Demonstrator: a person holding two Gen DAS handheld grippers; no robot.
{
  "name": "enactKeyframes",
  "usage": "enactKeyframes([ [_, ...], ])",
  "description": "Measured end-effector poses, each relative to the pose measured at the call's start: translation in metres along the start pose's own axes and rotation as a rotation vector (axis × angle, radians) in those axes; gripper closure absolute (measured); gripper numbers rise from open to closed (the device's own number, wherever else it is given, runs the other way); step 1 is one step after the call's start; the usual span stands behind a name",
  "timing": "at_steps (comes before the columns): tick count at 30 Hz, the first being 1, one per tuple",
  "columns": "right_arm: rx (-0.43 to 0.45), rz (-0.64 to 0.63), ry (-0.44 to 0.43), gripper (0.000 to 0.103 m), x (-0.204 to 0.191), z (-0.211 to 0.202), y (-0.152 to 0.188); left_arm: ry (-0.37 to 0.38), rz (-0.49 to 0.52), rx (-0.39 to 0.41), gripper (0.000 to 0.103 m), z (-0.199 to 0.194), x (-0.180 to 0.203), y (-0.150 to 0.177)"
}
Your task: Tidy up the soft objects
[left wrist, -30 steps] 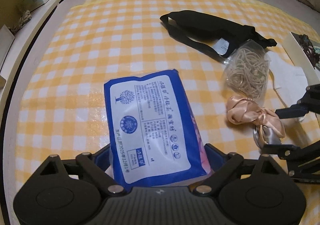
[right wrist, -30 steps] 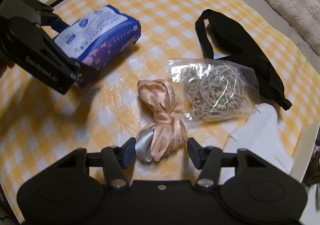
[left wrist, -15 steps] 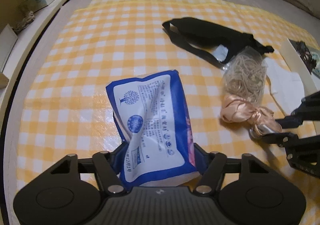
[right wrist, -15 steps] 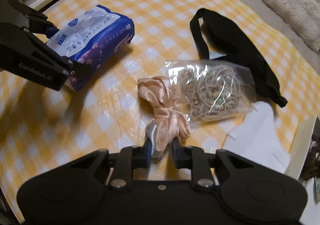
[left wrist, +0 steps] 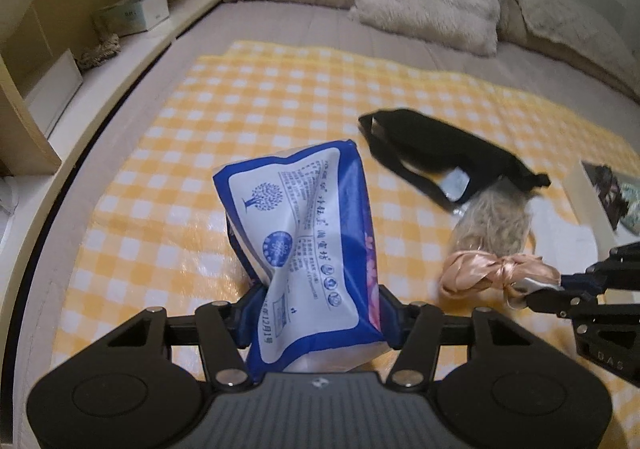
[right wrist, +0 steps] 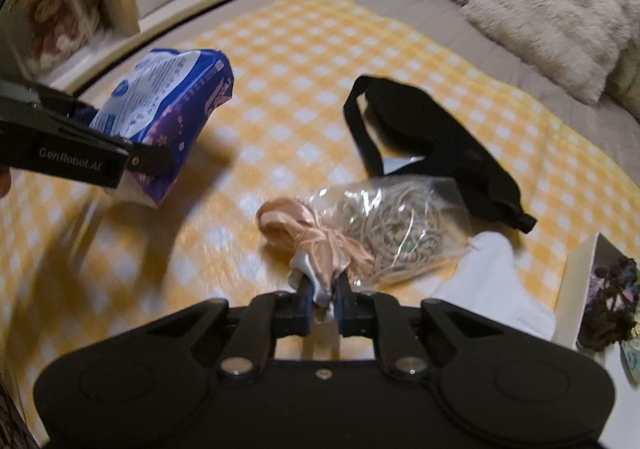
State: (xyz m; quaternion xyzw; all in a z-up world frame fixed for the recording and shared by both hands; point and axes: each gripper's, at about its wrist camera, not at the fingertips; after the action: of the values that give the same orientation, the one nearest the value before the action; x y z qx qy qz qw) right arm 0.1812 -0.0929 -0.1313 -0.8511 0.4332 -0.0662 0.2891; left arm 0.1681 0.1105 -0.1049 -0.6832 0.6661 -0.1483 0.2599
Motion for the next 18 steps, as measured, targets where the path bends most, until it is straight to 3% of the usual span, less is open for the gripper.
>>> enactKeyframes([
  [5, 0.032, 0.011, 0.01, 0.093, -0.001, -0.01, 0.0, 0.008, -0.029, 0.022, 0.045, -0.01, 0.0, -0.001],
  [9, -0.052, -0.027, -0.055, 0.091, -0.004, -0.003, 0.009, 0.013, -0.019, 0.016, 0.044, -0.011, 0.0, 0.004],
  [11, -0.099, -0.068, -0.067, 0.082, -0.009, 0.003, 0.014, 0.015, -0.007, 0.011, 0.044, -0.011, 0.001, 0.005],
  [12, -0.098, -0.077, -0.065, 0.072, -0.01, 0.003, 0.016, 0.016, -0.004, 0.008, 0.044, -0.01, 0.001, 0.005],
  [16, -0.09, -0.134, -0.036, 0.049, -0.011, 0.01, 0.019, 0.018, 0.003, 0.0, 0.044, -0.006, 0.001, 0.004],
  [18, -0.102, -0.163, -0.018, 0.048, -0.009, 0.017, 0.02, 0.02, 0.006, -0.004, 0.044, -0.004, 0.002, 0.004],
])
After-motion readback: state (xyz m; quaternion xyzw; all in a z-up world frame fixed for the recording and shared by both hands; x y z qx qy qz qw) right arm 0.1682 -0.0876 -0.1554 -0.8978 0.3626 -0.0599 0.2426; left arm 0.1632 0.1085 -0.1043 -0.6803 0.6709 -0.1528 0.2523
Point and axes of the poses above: each gripper's, at about its wrist camera, not at the fingertips, and z roughly the way its jaws point, x to its right, y to its underside, and after that the axes turned 9 degrees about -y, right-handed
